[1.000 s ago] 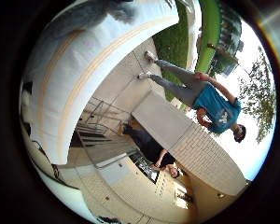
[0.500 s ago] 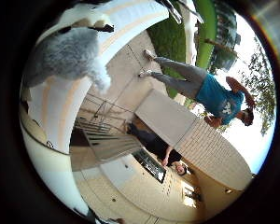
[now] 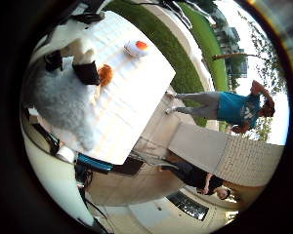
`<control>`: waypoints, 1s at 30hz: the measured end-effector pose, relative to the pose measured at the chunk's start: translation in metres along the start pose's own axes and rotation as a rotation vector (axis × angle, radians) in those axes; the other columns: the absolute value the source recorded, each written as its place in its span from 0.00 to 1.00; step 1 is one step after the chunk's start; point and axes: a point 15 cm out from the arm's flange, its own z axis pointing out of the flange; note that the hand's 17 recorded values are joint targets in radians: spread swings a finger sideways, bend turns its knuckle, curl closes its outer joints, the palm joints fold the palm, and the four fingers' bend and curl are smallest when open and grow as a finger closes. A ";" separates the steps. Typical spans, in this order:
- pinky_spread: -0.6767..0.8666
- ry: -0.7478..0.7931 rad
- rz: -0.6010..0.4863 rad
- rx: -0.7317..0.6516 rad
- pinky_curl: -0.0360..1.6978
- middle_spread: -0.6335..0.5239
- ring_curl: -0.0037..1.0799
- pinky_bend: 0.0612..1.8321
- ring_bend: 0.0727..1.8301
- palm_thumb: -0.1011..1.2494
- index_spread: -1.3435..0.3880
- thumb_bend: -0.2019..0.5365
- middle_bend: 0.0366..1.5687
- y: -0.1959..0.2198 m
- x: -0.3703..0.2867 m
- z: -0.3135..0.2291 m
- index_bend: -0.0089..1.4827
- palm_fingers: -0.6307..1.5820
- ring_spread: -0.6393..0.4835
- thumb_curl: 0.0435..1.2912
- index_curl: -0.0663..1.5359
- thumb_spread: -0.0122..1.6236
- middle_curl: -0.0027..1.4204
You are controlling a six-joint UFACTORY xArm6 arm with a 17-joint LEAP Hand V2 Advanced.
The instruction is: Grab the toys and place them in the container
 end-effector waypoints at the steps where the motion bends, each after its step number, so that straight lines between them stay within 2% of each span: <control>1: 0.55 -0.020 -0.017 0.020 0.40 0.30 0.81 0.82 0.72 0.82 0.27 0.25 0.69 -0.007 -0.016 -0.008 0.48 0.70 0.45 0.43 0.34 0.68 0.75; 7: 0.53 -0.106 -0.084 0.053 0.44 0.30 0.83 0.86 0.75 0.82 0.24 0.25 0.73 -0.050 -0.077 -0.016 0.52 0.67 0.44 0.45 0.42 0.69 0.78; 15: 0.51 -0.147 -0.081 0.143 0.48 0.31 0.85 0.88 0.80 0.81 0.23 0.25 0.77 -0.122 -0.083 0.013 0.53 0.63 0.44 0.48 0.53 0.69 0.80; 18: 0.51 -0.167 -0.038 0.163 0.49 0.31 0.84 0.88 0.81 0.75 0.22 0.22 0.79 -0.139 -0.075 0.046 0.52 0.61 0.44 0.47 0.58 0.70 0.80; 20: 0.53 -0.187 -0.008 0.117 0.48 0.33 0.79 0.84 0.78 0.72 0.24 0.22 0.77 -0.135 -0.070 0.084 0.52 0.63 0.48 0.44 0.60 0.72 0.77; 21: 0.55 -0.195 0.003 0.093 0.47 0.35 0.75 0.82 0.73 0.71 0.27 0.21 0.72 -0.133 -0.067 0.099 0.51 0.62 0.51 0.43 0.60 0.72 0.73; 22: 0.56 -0.200 0.008 0.068 0.47 0.36 0.74 0.80 0.70 0.69 0.30 0.21 0.66 -0.132 -0.065 0.112 0.48 0.55 0.54 0.41 0.60 0.72 0.69; 25: 0.60 -0.213 0.010 0.007 0.47 0.41 0.69 0.73 0.61 0.66 0.40 0.22 0.44 -0.127 -0.064 0.132 0.37 0.25 0.62 0.39 0.58 0.71 0.59; 27: 0.63 -0.223 -0.001 -0.026 0.41 0.45 0.58 0.66 0.50 0.65 0.43 0.22 0.33 -0.123 -0.065 0.141 0.29 0.17 0.68 0.37 0.52 0.71 0.52; 30: 0.67 -0.234 -0.040 -0.037 0.35 0.52 0.45 0.60 0.37 0.64 0.46 0.23 0.18 -0.120 -0.064 0.143 0.18 0.18 0.75 0.36 0.44 0.70 0.41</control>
